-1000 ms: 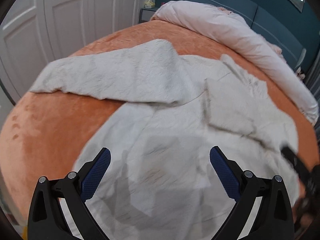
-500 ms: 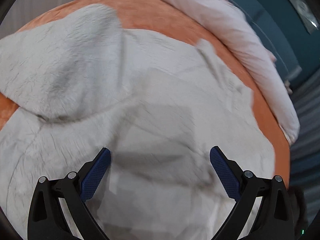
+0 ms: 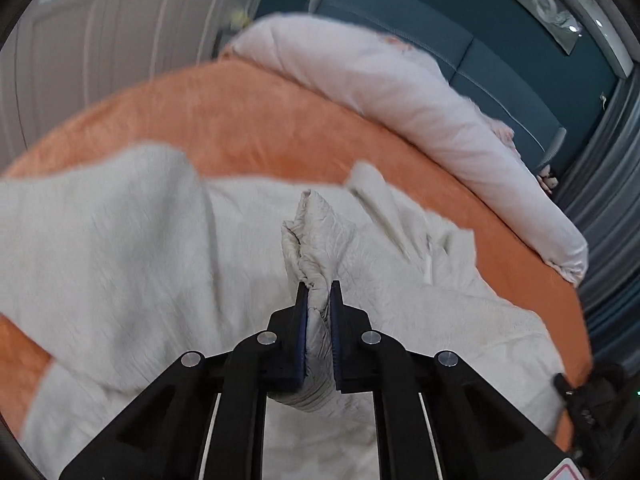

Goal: Fold large clothes

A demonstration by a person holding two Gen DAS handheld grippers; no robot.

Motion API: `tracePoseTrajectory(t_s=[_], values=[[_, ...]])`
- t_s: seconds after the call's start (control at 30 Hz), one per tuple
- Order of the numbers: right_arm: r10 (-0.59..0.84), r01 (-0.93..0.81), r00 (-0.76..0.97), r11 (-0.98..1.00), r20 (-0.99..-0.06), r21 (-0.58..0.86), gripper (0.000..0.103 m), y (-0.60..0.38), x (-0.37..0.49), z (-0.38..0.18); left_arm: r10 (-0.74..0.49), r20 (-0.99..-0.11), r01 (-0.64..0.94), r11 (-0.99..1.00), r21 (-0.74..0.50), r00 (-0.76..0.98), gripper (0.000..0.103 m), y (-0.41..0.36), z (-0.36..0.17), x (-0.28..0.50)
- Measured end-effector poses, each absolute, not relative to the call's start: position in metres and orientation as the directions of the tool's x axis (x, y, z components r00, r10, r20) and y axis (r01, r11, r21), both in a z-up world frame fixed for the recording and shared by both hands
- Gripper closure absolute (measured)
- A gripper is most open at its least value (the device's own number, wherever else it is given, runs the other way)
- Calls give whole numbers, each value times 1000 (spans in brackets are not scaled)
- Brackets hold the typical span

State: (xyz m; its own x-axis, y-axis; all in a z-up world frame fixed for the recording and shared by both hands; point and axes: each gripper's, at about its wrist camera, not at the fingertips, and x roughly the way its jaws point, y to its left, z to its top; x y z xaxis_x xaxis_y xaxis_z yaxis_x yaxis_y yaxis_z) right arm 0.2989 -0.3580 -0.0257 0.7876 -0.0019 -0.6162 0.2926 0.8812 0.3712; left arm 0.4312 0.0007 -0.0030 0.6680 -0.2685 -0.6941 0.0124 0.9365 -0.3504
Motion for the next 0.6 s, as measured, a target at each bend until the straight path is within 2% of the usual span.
tracePoseTrajectory(t_s=[0.03, 0.1, 0.17, 0.23, 0.33, 0.37, 0.5, 0.6], values=[[-13, 306, 766, 886, -643, 348, 95, -358, 302, -35, -255, -711, 5, 943, -333, 655, 94, 1, -11, 433], [4, 350, 646, 887, -764, 301, 90, -362, 316, -76, -213, -786, -21, 961, -276, 580, 93, -2, -46, 439], [-16, 372, 662, 875, -750, 310, 90, -364, 308, -78, -178, -810, -28, 972, -233, 559, 84, -7, -69, 437], [-89, 393, 720, 869, -688, 299, 90, -358, 291, -55, -145, -792, -29, 979, -201, 593, 82, -9, -72, 429], [-119, 348, 792, 894, -598, 283, 90, -341, 273, -27, -90, -787, -25, 991, -133, 611, 79, -19, -74, 428], [-111, 326, 789, 909, -605, 260, 90, -334, 275, -28, -78, -785, -23, 993, -117, 615, 78, -21, -75, 426], [-112, 303, 677, 943, -727, 137, 94, -314, 291, -72, -18, -771, -17, 999, -37, 637, 77, -34, -77, 424], [-129, 314, 677, 941, -725, 126, 94, -314, 288, -79, 5, -764, -15, 1000, -6, 645, 76, -38, -81, 426]])
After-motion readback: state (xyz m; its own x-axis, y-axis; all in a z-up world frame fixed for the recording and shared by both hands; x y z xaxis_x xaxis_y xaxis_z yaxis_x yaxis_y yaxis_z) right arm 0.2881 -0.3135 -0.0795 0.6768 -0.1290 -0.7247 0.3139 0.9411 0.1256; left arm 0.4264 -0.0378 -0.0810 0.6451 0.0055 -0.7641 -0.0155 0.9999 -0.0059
